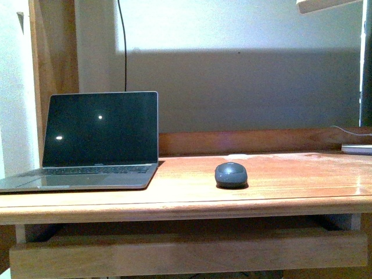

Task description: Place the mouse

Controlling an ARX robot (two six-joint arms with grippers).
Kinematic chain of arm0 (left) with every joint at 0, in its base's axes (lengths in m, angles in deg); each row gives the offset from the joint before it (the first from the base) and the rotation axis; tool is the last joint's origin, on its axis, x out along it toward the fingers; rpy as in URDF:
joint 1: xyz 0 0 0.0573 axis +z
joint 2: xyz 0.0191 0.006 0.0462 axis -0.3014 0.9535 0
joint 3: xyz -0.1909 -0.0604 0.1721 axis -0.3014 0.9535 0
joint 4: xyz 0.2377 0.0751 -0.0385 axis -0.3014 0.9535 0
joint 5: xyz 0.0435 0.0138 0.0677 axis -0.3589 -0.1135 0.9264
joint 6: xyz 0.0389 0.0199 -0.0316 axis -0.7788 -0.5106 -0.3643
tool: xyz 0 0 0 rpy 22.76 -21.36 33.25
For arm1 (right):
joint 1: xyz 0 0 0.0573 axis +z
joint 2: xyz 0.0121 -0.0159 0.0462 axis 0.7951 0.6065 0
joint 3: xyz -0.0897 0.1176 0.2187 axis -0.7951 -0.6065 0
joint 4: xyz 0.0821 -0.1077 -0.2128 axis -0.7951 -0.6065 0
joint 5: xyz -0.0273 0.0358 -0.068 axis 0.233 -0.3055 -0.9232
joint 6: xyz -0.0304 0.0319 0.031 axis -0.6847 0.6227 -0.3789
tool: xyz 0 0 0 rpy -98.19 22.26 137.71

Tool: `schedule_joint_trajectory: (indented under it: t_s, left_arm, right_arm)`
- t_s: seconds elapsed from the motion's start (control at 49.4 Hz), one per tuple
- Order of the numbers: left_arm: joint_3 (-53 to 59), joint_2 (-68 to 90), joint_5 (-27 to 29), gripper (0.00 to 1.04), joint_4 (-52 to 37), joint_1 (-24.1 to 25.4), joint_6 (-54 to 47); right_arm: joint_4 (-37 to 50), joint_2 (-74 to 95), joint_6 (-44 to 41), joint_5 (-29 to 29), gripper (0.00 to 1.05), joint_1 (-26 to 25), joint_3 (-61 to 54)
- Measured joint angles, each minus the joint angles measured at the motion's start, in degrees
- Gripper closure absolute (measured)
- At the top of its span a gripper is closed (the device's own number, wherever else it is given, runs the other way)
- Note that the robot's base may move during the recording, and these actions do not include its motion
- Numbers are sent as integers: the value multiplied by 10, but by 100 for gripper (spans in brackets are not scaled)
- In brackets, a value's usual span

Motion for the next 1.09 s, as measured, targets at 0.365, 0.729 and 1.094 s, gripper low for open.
schedule_joint_trajectory:
  t_s: [0.365,0.729,1.094]
  left_arm:
    - [0,0,-1,8,0,0,0]
    - [0,0,-1,8,0,0,0]
    - [0,0,-1,8,0,0,0]
  right_arm:
    - [8,-125,-193,80,70,-159,-77]
    - [-2,-157,-204,210,102,-297,-99]
    - [-2,-182,-204,215,102,-300,-120]
